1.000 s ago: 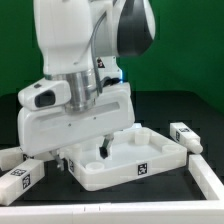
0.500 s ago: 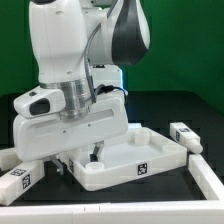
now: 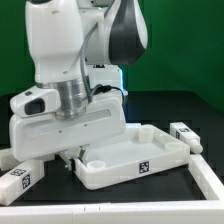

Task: Assemble desk

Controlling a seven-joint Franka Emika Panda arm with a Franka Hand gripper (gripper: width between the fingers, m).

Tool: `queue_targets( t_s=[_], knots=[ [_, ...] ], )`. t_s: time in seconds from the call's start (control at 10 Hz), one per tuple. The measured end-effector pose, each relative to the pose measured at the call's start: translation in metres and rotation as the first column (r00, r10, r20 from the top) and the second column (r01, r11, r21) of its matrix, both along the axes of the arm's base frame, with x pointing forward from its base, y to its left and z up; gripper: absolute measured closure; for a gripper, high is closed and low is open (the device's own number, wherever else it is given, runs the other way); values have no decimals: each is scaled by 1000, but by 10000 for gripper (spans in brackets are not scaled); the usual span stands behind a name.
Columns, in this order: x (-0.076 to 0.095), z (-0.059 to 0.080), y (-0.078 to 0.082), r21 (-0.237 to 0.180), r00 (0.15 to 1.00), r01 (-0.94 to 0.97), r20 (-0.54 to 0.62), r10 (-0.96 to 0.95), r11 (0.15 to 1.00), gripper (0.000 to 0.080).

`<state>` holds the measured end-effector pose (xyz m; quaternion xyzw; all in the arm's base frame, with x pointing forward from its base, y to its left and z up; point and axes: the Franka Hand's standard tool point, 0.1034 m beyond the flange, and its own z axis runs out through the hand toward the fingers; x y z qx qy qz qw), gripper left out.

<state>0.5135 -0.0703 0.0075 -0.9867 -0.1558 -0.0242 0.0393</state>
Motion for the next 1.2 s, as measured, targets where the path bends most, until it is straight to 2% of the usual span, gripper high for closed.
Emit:
queue_targets(
  t_s=[0.4,0.8,1.0,1.2],
  knots=[
    [-5,-1,-3,11,995,81,-58,-80,997,755],
    [-5,-1,-23,13,992,106,-68,-105,994,754],
    [2,2,-12,16,990,121,-78,-119,993,755],
    [1,0,-12,17,991,108,-79,-106,994,755]
  ],
)
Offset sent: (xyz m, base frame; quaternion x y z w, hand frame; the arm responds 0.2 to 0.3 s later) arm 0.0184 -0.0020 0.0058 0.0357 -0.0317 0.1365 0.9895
